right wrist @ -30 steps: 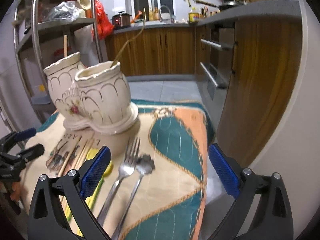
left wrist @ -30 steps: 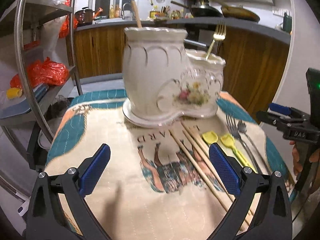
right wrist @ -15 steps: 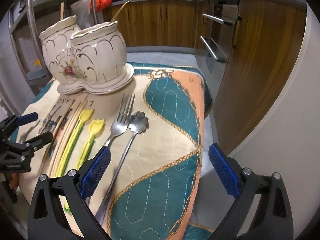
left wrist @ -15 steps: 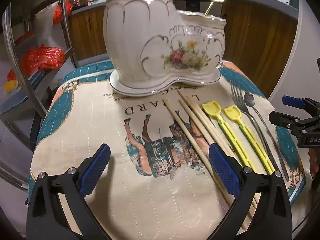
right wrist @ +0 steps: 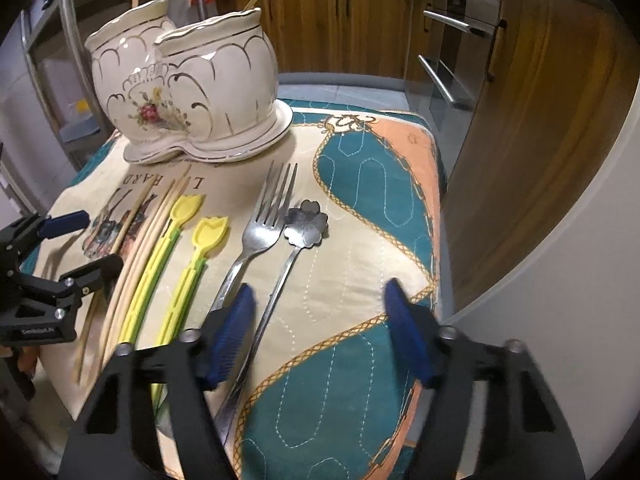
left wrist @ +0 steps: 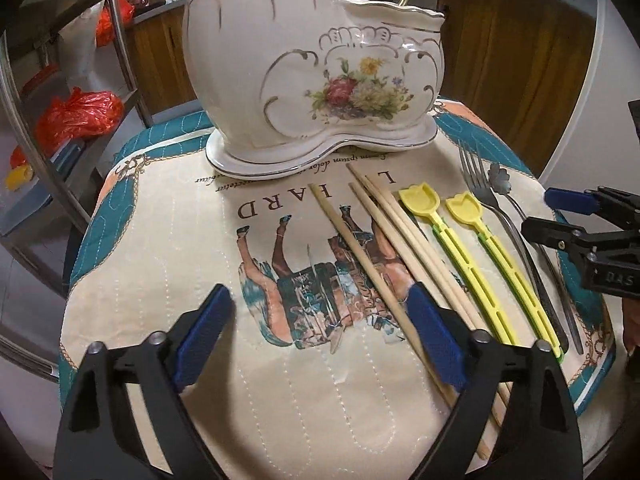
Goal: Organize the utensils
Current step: 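Grasp another chopstick with the left tool while the right tool grasps a silver flower spoon, then lift the chopstick with left while right lifts the spoon, both toward the holder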
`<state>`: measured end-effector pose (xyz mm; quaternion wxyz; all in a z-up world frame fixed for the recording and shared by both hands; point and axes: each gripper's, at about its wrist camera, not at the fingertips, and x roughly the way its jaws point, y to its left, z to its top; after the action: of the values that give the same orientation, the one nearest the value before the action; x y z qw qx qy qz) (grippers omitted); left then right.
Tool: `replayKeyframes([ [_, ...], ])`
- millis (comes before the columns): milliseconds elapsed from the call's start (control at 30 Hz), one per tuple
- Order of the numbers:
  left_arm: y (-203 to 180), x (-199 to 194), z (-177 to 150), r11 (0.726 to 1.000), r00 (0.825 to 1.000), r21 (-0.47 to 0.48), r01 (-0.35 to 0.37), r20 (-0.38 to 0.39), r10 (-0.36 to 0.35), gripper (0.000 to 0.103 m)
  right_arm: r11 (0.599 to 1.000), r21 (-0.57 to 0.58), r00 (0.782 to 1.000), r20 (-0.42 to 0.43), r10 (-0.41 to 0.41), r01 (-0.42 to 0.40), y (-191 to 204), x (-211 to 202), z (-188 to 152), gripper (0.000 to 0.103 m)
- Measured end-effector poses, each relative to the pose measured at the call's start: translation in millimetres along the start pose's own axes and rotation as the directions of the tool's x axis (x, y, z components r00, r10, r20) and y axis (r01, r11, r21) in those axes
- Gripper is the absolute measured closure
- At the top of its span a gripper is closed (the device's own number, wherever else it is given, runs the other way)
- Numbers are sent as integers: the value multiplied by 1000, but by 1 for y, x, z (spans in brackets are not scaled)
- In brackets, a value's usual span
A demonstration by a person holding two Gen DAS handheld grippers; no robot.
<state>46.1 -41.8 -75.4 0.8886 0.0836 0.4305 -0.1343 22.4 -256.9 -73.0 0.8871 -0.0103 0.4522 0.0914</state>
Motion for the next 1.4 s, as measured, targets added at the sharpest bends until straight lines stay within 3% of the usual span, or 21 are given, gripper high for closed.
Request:
replayKeyframes([
  [33, 0, -1, 0, 1000, 1000, 4, 3, 0, -3, 27, 1000, -6, 1000, -1, 0, 0, 1, 0, 0, 49],
  [100, -5, -2, 3, 999, 1000, 31, 17, -1, -17, 45, 1000, -24, 1000, -2, 1, -1, 3, 1, 1, 61],
  [167, -9, -3, 5, 998, 999, 59, 34, -13, -33, 57, 999, -38, 1000, -3, 9, -10, 5, 2, 3, 70],
  [233, -9, -4, 8, 995, 998, 82, 50, -31, -48, 69, 998, -45, 999, -15, 42, -43, 4, 1, 4, 86],
  [300, -6, -4, 8, 993, 996, 91, 74, -48, -70, 84, 997, -58, 999, -21, 46, -47, 3, 0, 4, 91],
  [400, 1, -7, 9, 989, 990, 82, 125, -76, -119, 94, 995, -69, 997, -32, 70, -72, 1, -3, 2, 94],
  [500, 6, -9, 7, 985, 986, 94, 145, -99, -136, 98, 993, -91, 996, -39, 78, -81, 2, -6, 0, 99],
  [733, 26, -12, 2, 985, 987, 120, 123, -118, -109, 98, 989, -119, 994, -76, 75, -84, 5, -10, -6, 99],
  [867, 30, -8, 5, 988, 988, 90, 128, -103, -119, 95, 988, -139, 996, -73, 51, -61, 8, -8, -4, 95],
  [1067, 26, -4, 6, 988, 991, 101, 115, -78, -107, 97, 987, -142, 997, -46, 64, -70, 8, -8, -4, 99],
  [1167, 29, -9, 4, 987, 990, 99, 130, -59, -125, 98, 988, -132, 996, -1, 85, -85, 6, -17, -4, 99],
  [1400, 29, -43, 8, 980, 981, 126, 153, 102, -166, 98, 984, -138, 974, 178, 140, -116, 5, -57, 3, 99],
])
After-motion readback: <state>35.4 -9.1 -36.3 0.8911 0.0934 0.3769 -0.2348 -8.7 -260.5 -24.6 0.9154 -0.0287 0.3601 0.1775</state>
